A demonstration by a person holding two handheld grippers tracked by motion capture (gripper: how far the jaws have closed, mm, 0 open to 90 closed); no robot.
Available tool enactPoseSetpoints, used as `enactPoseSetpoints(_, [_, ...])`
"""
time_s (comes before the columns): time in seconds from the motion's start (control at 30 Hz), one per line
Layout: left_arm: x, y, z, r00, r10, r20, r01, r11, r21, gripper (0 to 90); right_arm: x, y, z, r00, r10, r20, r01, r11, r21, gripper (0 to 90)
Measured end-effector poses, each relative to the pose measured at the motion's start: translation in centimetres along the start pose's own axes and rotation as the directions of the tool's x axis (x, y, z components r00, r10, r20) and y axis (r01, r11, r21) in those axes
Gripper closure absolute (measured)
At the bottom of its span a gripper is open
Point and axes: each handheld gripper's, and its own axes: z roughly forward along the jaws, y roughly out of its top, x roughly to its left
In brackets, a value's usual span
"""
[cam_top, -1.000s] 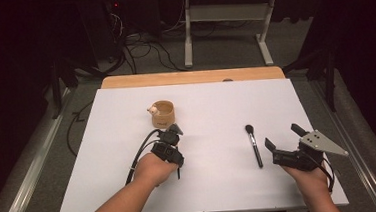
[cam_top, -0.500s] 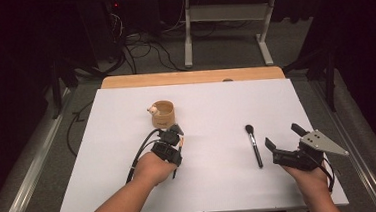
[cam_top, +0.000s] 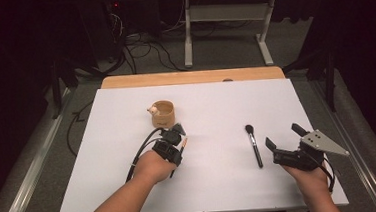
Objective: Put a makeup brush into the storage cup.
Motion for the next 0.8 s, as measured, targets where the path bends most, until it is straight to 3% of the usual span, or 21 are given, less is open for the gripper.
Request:
enactPoseSetpoints(0.17, [-0.23,0.09,0.03,0.9997,0.015,-0.017,-0.015,0.9999,0.006,79.8,0.01,0.0,0.01,1.0,0.0,-0.001,0.0,1.0,0.0,2.8])
enactPoseSetpoints(0.57, [-0.05,0.16,0.04,0.9995,0.03,-0.012,-0.03,0.9995,0.012,83.1,-0.02,-0.05,0.12,1.0,0.002,0.0,-0.002,1.0,0.002,2.8])
enactPoseSetpoints(0.8, [-0.12,0.58,0.07,0.9992,0.038,-0.015,-0.037,0.9985,0.041,82.4,0.03,-0.02,0.11,1.0,0.004,-0.001,-0.004,1.0,0.0,2.8])
